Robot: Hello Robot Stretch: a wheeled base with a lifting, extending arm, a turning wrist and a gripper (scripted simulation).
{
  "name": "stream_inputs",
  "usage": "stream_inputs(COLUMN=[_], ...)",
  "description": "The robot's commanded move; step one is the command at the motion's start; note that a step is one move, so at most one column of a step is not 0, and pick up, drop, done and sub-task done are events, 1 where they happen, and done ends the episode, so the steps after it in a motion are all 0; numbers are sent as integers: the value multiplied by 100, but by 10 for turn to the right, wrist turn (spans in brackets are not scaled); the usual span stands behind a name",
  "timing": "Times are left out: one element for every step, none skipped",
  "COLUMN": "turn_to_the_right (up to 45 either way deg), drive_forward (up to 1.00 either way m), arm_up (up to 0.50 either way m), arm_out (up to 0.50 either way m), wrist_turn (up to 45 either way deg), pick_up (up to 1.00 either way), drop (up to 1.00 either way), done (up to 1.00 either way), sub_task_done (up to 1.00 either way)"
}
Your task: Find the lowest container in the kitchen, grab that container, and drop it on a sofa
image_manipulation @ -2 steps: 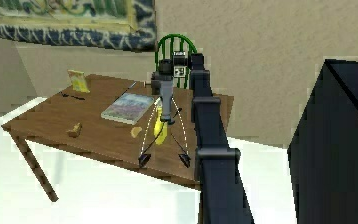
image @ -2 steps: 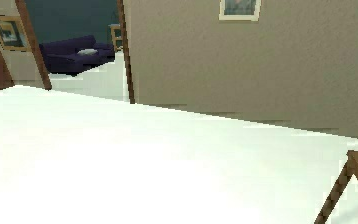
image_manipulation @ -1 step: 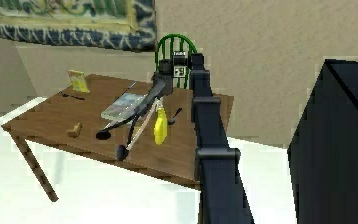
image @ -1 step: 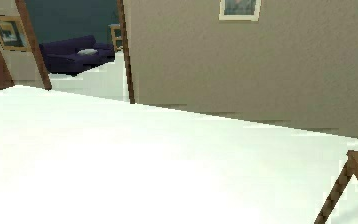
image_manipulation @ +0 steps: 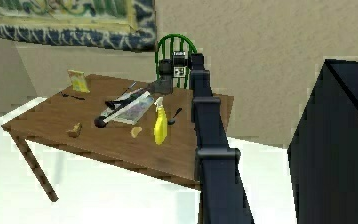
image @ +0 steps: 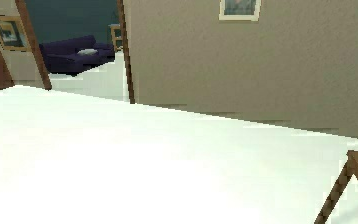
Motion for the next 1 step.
stream_inputs(turn_to_the_right=[0], drive_forward=[0], arm_up=[0], arm_out=[0], wrist_turn=[450], pick_up=[0], drop=[0], done=[0], sub_task_done=[0])
